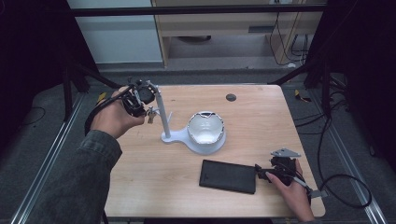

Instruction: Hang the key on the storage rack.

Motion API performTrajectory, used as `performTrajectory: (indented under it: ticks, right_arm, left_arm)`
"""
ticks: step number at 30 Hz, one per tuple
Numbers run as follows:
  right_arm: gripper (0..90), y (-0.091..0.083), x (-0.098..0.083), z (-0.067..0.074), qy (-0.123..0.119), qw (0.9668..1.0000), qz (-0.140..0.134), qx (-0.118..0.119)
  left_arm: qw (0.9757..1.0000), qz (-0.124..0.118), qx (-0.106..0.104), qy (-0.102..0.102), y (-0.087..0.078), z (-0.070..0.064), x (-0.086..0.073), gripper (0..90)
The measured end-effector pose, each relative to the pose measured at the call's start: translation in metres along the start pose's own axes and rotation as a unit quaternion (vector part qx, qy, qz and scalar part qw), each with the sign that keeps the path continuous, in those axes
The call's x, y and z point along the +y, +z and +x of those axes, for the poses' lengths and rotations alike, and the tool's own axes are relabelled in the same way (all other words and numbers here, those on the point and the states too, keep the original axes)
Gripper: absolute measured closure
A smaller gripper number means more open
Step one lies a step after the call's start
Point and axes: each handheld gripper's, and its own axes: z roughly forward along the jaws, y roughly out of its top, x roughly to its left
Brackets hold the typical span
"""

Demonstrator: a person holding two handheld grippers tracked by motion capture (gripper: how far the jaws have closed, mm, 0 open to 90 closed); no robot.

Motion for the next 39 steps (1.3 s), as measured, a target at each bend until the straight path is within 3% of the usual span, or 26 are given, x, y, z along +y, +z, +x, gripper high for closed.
performTrajectory:
  ticks: [4, 6, 7, 9, 12, 18, 25, 28, 31, 34, 37, 39]
  right_arm:
    - [1.8, 0.0, 0.0, 0.0, 0.0, 1.0, 0.0, 0.0]
    - [1.8, 0.0, 0.0, 0.0, 0.0, 1.0, 0.0, 0.0]
    - [1.8, 0.0, 0.0, 0.0, 0.0, 1.0, 0.0, 0.0]
    - [1.8, 0.0, 0.0, 0.0, 0.0, 1.0, 0.0, 0.0]
    - [1.8, 0.0, 0.0, 0.0, 0.0, 1.0, 0.0, 0.0]
    - [1.8, 0.0, 0.0, 0.0, 0.0, 1.0, 0.001, 0.0]
    - [2.0, 0.0, 0.0, 0.0, 0.0, 1.0, 0.0, 0.003]
    - [5.1, -0.001, 0.001, 0.0, 0.002, 0.9999, -0.001, 0.01]
    - [5.6, -0.004, 0.001, 0.001, -0.005, 0.9999, -0.006, 0.011]
    - [5.8, -0.01, 0.002, 0.002, -0.008, 0.9997, -0.019, 0.012]
    - [6.3, -0.014, 0.001, 0.002, -0.014, 0.9996, -0.022, 0.01]
    - [8.5, -0.018, 0.001, 0.003, -0.011, 0.9995, -0.029, 0.006]
  left_arm:
    - [0.9999, -0.008, -0.005, -0.007, 0.004, 0.002, -0.003, 87.4]
    - [0.9994, -0.028, -0.011, -0.016, 0.006, 0.004, -0.006, 86.2]
    - [0.9989, -0.039, -0.009, -0.022, 0.005, 0.004, -0.007, 79.2]
    - [0.998, -0.058, -0.008, -0.025, 0.003, 0.003, -0.011, 74.3]
    - [0.9953, -0.091, -0.009, -0.034, -0.002, 0.0, -0.02, 66.9]
    - [0.9869, -0.153, -0.003, -0.052, -0.006, -0.015, -0.039, 55.5]
    - [0.9753, -0.215, -0.007, -0.049, -0.005, -0.052, -0.064, 34.1]
    - [0.971, -0.233, -0.029, -0.046, 0.003, -0.07, -0.071, 28.5]
    - [0.9689, -0.239, -0.045, -0.045, 0.017, -0.087, -0.073, 19.6]
    - [0.9658, -0.245, -0.079, -0.036, 0.034, -0.104, -0.073, 13.1]
    - [0.961, -0.254, -0.103, -0.037, 0.054, -0.122, -0.07, 13.9]
    - [0.9597, -0.254, -0.117, -0.031, 0.066, -0.132, -0.068, 17.9]
